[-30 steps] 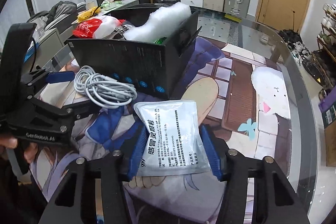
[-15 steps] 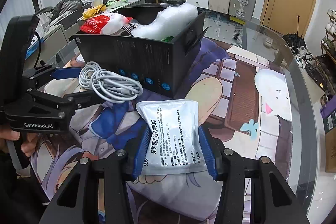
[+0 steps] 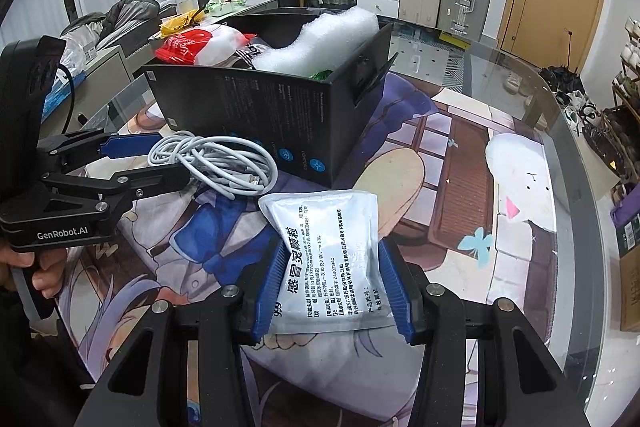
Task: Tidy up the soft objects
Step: 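Grasp the white medicine packet with the right tool while the left tool grasps the white cable, then carry the cable and medicine packet into the box and open both tools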
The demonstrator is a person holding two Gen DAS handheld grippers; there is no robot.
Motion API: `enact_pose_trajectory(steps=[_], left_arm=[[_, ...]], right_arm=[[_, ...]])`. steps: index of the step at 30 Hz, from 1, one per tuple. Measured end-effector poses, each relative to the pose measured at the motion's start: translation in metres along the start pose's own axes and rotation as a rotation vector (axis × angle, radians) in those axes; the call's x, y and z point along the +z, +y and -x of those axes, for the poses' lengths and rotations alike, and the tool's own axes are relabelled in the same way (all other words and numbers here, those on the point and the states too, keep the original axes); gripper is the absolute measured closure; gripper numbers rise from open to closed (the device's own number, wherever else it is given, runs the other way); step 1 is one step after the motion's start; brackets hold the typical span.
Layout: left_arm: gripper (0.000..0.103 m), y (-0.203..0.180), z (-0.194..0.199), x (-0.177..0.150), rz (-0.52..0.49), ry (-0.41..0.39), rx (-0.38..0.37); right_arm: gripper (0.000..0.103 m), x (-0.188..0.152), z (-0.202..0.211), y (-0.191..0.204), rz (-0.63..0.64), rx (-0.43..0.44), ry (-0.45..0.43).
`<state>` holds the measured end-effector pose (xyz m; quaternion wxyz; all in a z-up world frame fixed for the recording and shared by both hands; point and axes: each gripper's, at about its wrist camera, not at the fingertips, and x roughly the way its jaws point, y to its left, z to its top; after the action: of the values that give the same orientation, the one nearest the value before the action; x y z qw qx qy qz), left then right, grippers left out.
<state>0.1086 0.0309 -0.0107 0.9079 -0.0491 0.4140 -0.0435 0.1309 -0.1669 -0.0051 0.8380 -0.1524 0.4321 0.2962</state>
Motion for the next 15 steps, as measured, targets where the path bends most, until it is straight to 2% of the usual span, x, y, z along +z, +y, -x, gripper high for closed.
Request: enact_pose_trajectory(steps=[15], left_arm=[[0.043,0.011,0.017,-0.009,0.015,-0.032,-0.018]], right_arm=[[0.059,-0.001,0.013,-0.004,-0.011,0.026,-0.031]])
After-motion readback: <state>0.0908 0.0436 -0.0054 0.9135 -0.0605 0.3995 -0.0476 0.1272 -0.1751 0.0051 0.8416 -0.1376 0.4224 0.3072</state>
